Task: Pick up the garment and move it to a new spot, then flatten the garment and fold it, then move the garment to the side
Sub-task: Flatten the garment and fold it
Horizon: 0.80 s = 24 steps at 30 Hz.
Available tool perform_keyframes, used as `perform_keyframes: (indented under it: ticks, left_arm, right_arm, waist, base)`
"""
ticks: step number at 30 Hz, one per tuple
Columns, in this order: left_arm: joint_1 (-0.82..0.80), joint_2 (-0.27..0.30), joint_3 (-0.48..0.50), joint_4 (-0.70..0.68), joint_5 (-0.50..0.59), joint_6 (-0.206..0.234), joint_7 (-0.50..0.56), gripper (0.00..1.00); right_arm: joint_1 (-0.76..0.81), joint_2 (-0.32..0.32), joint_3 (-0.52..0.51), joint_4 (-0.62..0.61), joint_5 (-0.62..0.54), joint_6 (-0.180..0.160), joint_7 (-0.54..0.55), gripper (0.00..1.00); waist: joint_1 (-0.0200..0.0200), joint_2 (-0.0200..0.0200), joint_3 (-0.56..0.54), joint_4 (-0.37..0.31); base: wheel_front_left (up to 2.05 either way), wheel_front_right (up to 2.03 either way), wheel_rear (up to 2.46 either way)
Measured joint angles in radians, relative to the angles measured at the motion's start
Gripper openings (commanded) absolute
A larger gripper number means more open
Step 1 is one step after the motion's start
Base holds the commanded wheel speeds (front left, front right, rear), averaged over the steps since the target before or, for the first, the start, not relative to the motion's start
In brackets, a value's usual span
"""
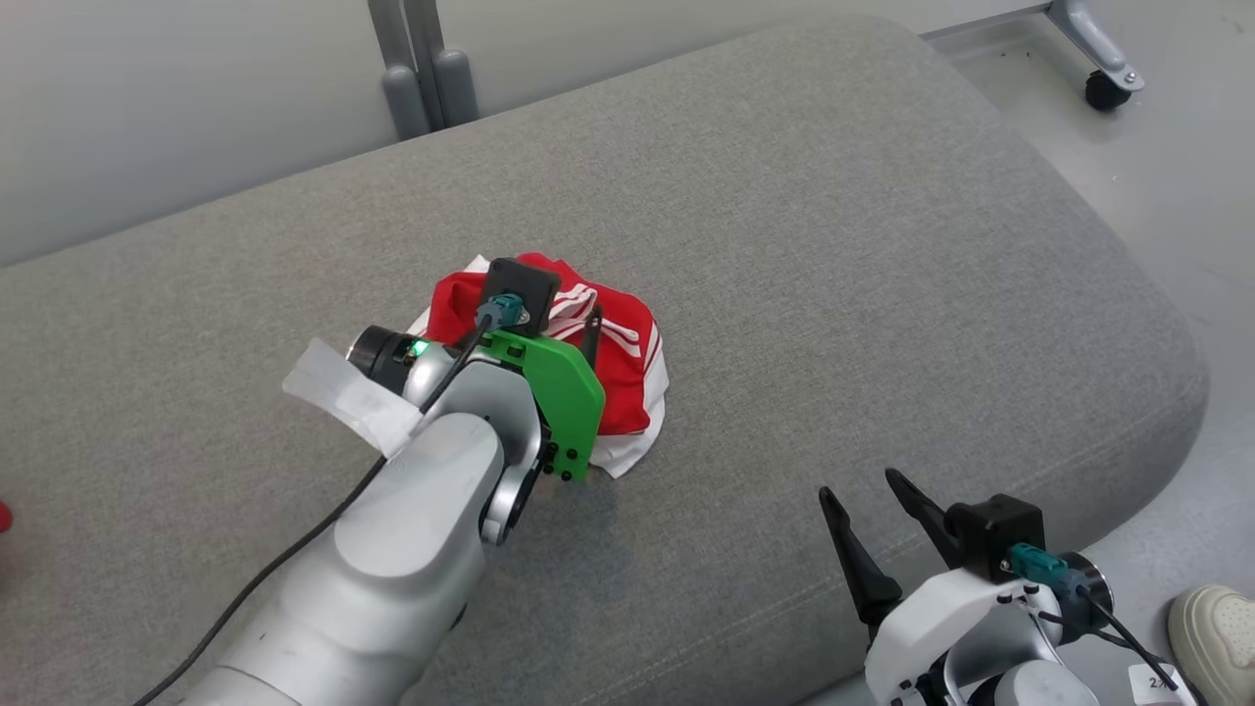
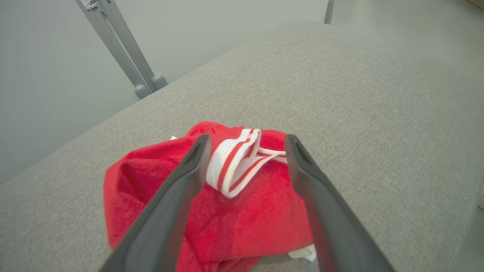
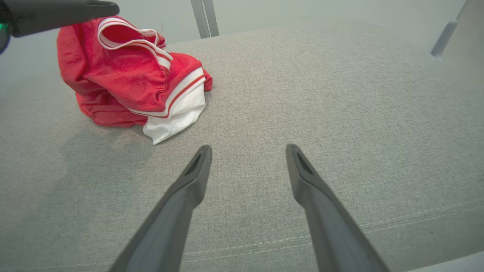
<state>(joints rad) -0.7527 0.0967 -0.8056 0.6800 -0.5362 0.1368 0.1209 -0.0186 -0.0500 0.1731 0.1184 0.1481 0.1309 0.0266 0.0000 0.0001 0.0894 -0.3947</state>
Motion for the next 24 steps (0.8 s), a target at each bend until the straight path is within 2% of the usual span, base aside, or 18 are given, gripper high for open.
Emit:
perform_keyframes:
  ticks: [6, 7, 8, 10, 19, 24]
  left_arm:
    - [-0.03, 0.024, -0.012, 0.054, 0.032, 0.018, -0.007, 1.0]
    - [-0.036, 0.026, -0.016, 0.064, 0.038, 0.018, -0.004, 0.91]
    - [-0.04, 0.027, -0.017, 0.07, 0.037, 0.018, -0.003, 0.49]
    - [-0.045, 0.027, -0.022, 0.08, 0.037, 0.011, -0.002, 0.0]
    - [-0.085, 0.017, -0.007, 0.087, 0.026, -0.005, -0.065, 0.0]
    - [-0.159, 0.01, 0.026, 0.068, 0.018, -0.011, -0.145, 0.0]
  right_arm:
    - [-0.01, 0.0, 0.004, 0.012, 0.012, 0.0, -0.016, 1.0]
    - [-0.011, 0.0, 0.004, 0.014, 0.016, 0.0, -0.018, 1.0]
    - [-0.012, 0.0, 0.005, 0.016, 0.017, 0.0, -0.021, 1.0]
    - [-0.013, 0.0, 0.006, 0.019, 0.018, 0.0, -0.024, 1.0]
    - [-0.028, 0.0, 0.007, 0.031, 0.024, 0.0, -0.028, 1.0]
    - [-0.032, 0.0, 0.014, 0.043, 0.025, 0.0, -0.03, 1.0]
  waist:
    - [0.0, 0.0, 0.031, -0.026]
    - [0.0, 0.0, 0.035, -0.029]
    - [0.0, 0.0, 0.039, -0.032]
    - [0.0, 0.0, 0.046, -0.035]
    - [0.0, 0.0, 0.05, -0.021]
    - [0.0, 0.0, 0.039, -0.016]
  base:
    - [0.0, 0.0, 0.0]
    - [0.0, 0.0, 0.0]
    - [0.0, 0.0, 0.0]
    - [0.0, 0.0, 0.0]
    - [0.0, 0.0, 0.0]
    - [0.0, 0.0, 0.0]
